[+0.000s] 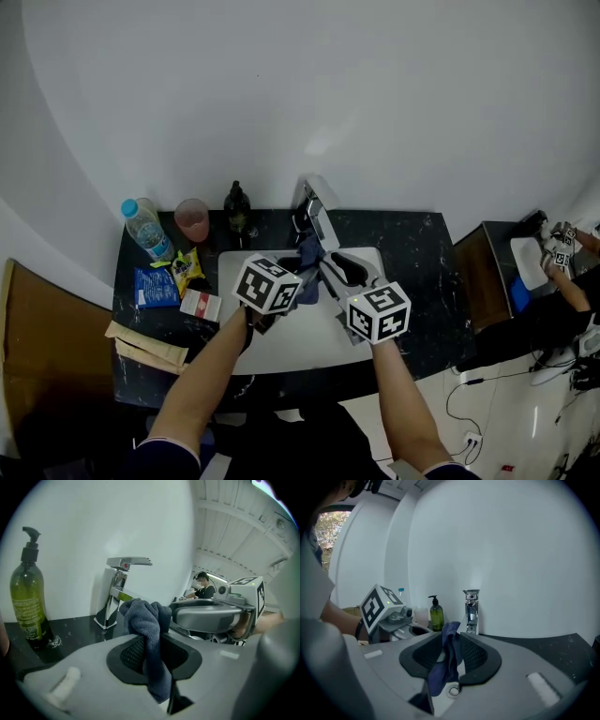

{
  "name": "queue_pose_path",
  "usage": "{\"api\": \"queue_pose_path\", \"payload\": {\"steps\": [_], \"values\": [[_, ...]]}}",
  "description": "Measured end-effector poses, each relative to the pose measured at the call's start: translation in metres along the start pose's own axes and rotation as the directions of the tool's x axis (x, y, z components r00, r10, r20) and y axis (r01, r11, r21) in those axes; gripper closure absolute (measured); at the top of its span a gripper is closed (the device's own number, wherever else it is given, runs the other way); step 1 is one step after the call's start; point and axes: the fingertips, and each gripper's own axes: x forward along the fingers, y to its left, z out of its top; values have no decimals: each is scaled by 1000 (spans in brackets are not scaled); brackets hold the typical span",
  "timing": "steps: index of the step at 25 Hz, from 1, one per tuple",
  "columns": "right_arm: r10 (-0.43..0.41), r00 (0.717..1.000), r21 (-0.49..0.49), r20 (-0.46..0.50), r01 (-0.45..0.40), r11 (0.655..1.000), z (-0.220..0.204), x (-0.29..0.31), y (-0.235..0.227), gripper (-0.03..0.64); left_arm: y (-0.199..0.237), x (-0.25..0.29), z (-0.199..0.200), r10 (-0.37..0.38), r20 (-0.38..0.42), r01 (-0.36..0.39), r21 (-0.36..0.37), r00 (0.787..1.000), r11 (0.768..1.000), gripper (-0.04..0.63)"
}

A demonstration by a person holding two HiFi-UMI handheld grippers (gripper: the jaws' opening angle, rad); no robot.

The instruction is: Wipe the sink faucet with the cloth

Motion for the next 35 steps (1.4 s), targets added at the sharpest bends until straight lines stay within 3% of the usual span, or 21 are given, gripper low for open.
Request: {"api": "queue_pose_path", "payload": {"steps": [2, 4, 7, 9, 11, 14, 20, 23, 27, 32, 35], "values": [[26, 999, 0, 20, -26, 1000, 1, -7, 0, 500, -9, -1, -11, 26, -22, -27, -11, 999, 1000, 523], [41, 998, 5, 45, -41, 999, 3, -15, -7, 509, -6, 3, -27, 75, -40, -78, -76, 996, 994, 523], [72, 995, 11, 66, -73, 997, 7, -18, -29, 512, 11, 15, -40, 149, -19, -149, -238, 989, 960, 523], [131, 990, -14, 52, -130, 991, 13, -9, -42, 512, 21, 21, -34, 213, 2, -204, -279, 977, 938, 523], [211, 977, -59, 13, -210, 976, 16, 4, -47, 542, 28, 25, -23, 281, 16, -266, -278, 960, 923, 523], [351, 936, -93, -35, -353, 931, 18, 14, -43, 597, 30, 33, -10, 349, 44, -326, -264, 936, 908, 523], [518, 853, -152, -69, -522, 839, 17, 20, -13, 607, 36, 33, -1, 446, 91, -409, -268, 891, 872, 523], [554, 829, -166, -72, -558, 813, 17, 25, -5, 611, 38, 25, 3, 491, 119, -450, -262, 863, 854, 523], [573, 816, -166, -78, -577, 799, 17, 25, -4, 611, 29, 13, 12, 530, 137, -507, -172, 837, 845, 523], [582, 809, -171, -88, -588, 791, 16, 26, -4, 611, 17, 5, 7, 550, 123, -531, -160, 826, 832, 523], [571, 816, -177, -92, -577, 797, 17, 26, -3, 611, 5, -2, 1, 531, 128, -513, -150, 838, 845, 523]]}}
